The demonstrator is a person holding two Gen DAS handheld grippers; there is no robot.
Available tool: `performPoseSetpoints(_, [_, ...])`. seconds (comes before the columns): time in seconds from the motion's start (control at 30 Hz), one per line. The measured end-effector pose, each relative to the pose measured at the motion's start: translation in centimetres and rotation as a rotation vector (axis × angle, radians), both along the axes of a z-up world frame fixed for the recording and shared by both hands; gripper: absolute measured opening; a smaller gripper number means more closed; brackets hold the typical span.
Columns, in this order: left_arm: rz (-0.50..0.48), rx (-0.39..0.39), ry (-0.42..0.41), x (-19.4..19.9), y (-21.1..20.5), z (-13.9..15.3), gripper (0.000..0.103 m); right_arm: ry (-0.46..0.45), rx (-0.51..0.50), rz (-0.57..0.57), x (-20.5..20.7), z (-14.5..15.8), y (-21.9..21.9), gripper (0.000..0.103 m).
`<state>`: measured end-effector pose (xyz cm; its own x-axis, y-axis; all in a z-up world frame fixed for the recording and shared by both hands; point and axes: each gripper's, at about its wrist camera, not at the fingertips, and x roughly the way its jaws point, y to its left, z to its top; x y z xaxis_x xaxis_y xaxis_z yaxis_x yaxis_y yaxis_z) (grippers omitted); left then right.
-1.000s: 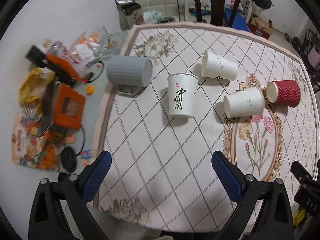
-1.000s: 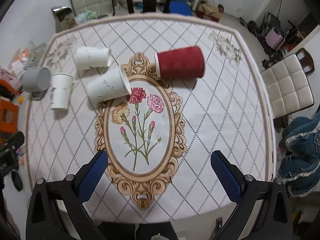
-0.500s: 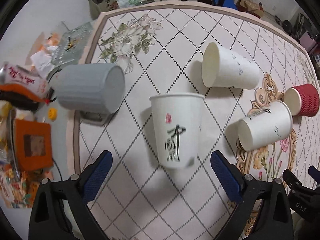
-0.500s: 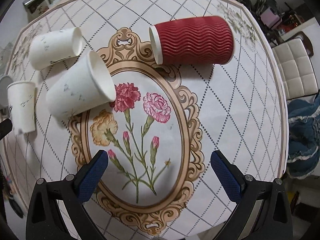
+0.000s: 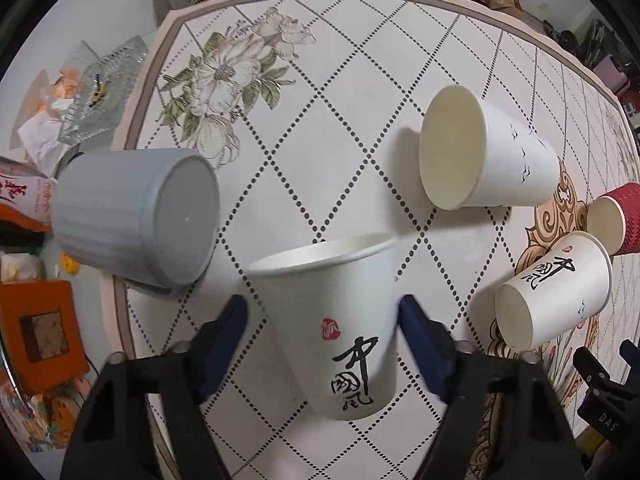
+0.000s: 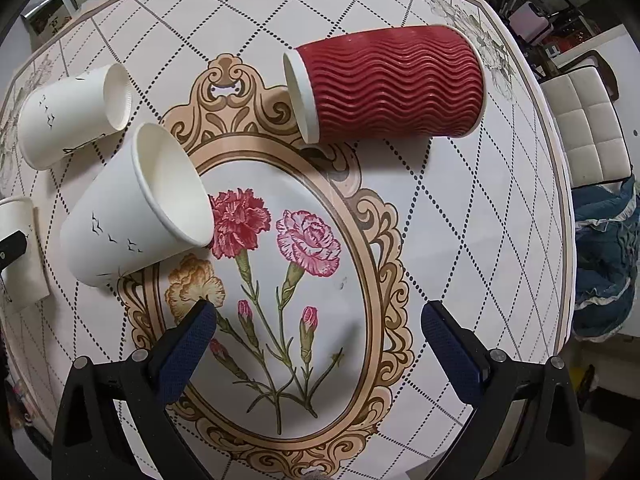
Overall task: Flip cup upright
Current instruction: 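Move the left tool to the white cup with black calligraphy and grasp it, then lift the white calligraphy cup with the left tool and carry it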
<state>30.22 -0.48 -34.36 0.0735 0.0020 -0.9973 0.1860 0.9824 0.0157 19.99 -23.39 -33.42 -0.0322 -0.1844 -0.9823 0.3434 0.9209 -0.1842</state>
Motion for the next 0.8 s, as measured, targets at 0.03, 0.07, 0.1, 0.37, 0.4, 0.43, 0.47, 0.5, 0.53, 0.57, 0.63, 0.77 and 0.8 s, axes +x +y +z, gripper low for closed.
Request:
performPoseSetpoints(0.03, [-0.002,0.000,-0.008,0.1,0.1,0.0,0.066,0.001,0.000,-0.001,0.2,-0.1,-0.1,0.103])
performPoseSetpoints(0.07, [-0.006,-0.003,-0.016,0.1,0.1,0.0,0.066,0.001,-0.003,-0.001,0.2,0.0,-0.1,0.103])
performPoseSetpoints(0.1, [-0.010,-0.001,-0.019,0.1,0.1,-0.1,0.066,0.000,-0.005,0.000,0.2,0.1,-0.1,0.103])
performPoseSetpoints(0.37, [-0.006,-0.001,-0.054,-1.5,0.3,1.9,0.065,-0.008,-0.021,-0.004,-0.6,1.2,0.3,0.103])
performPoseSetpoints(0.4, [-0.004,-0.004,-0.056,-2.0,0.4,2.6,0.065,-0.008,-0.023,-0.003,-0.7,1.4,0.4,0.103])
performPoseSetpoints(0.43, [-0.002,-0.005,-0.061,-2.5,0.6,3.0,0.065,-0.010,-0.021,0.000,-0.8,1.6,0.4,0.103])
performPoseSetpoints(0.47, [0.000,-0.006,-0.063,-3.0,0.7,3.4,0.065,-0.010,-0.016,0.002,-0.9,1.8,0.4,0.103])
performPoseSetpoints(0.5, [0.002,-0.006,-0.065,-3.4,0.7,3.7,0.065,-0.014,-0.011,0.003,-1.2,2.0,0.4,0.103])
performPoseSetpoints(0.53, [0.006,-0.007,-0.068,-4.0,0.7,4.0,0.065,-0.020,-0.005,0.004,-1.4,2.2,0.3,0.103])
performPoseSetpoints(0.57, [0.008,-0.008,-0.072,-4.8,0.9,4.6,0.065,-0.027,0.000,0.004,-1.6,2.4,0.3,0.103])
performPoseSetpoints(0.63, [0.009,-0.004,-0.078,-5.8,0.3,5.1,0.065,-0.048,0.018,0.000,-2.2,2.9,0.0,0.103])
performPoseSetpoints(0.77, [0.004,0.002,-0.085,-8.9,-0.6,6.4,0.065,-0.082,0.051,-0.011,-3.8,3.8,-0.9,0.103])
performPoseSetpoints(0.8, [0.002,0.002,-0.084,-9.8,-0.8,6.7,0.065,-0.087,0.049,-0.006,-4.3,4.0,-1.0,0.103])
